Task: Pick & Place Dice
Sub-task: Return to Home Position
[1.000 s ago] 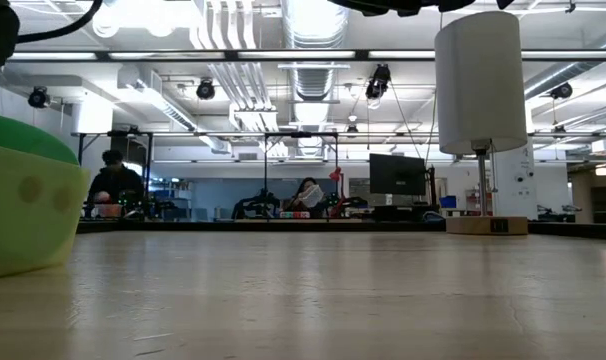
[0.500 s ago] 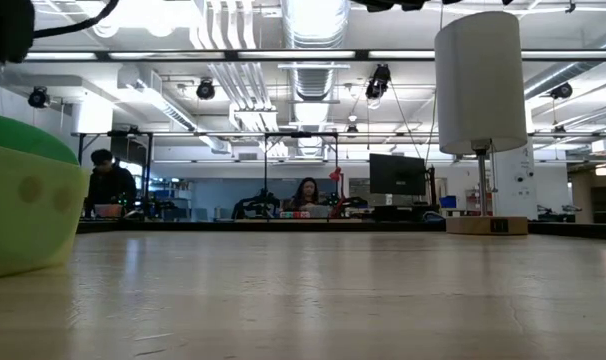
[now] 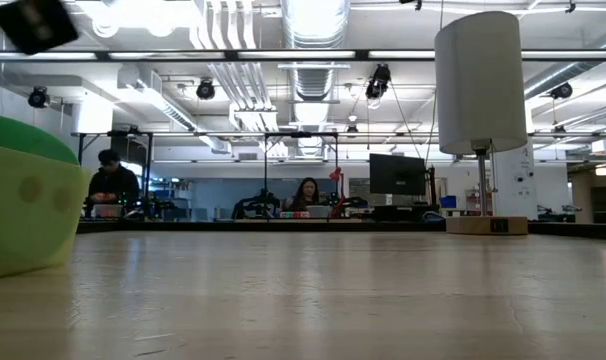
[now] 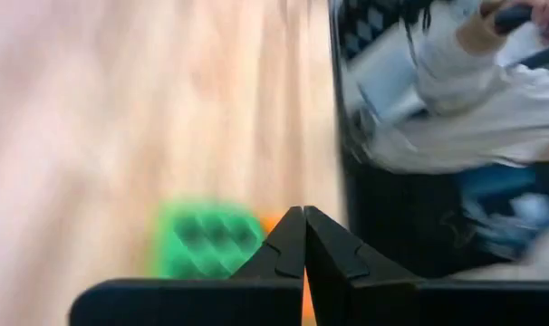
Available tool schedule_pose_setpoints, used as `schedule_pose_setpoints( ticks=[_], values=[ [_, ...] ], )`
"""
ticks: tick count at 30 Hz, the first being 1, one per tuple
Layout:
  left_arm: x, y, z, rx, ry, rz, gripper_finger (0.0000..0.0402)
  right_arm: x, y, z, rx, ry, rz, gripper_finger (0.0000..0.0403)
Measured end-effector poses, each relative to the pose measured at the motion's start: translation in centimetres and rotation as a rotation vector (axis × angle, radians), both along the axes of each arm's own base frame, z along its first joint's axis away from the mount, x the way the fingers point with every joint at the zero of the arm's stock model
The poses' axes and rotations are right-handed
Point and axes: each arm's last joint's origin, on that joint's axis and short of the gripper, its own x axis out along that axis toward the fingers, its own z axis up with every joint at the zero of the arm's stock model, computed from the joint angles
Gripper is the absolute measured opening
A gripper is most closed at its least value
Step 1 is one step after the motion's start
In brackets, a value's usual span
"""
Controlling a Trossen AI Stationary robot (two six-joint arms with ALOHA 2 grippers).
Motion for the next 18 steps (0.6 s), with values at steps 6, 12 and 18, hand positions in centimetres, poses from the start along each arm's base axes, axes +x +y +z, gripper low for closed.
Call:
schedule_pose_setpoints(
  ticks=[6, 12, 18],
  values=[
    [-0.5, 1.5, 2.3, 0.420, -0.327, 0.036, 0.0002, -2.3, -0.1, -0.8, 0.080, -0.004, 0.107, 0.0008],
    [0.1, 1.4, 1.8, 0.639, -0.514, 0.003, 0.0002, -5.3, -0.5, -2.5, 0.150, -0.033, 0.097, 0.0008],
    [-0.6, 1.9, 1.2, 0.667, -0.677, -0.006, 0.0001, -8.6, -0.7, -3.7, 0.203, -0.127, 0.095, 0.0008]
  ],
)
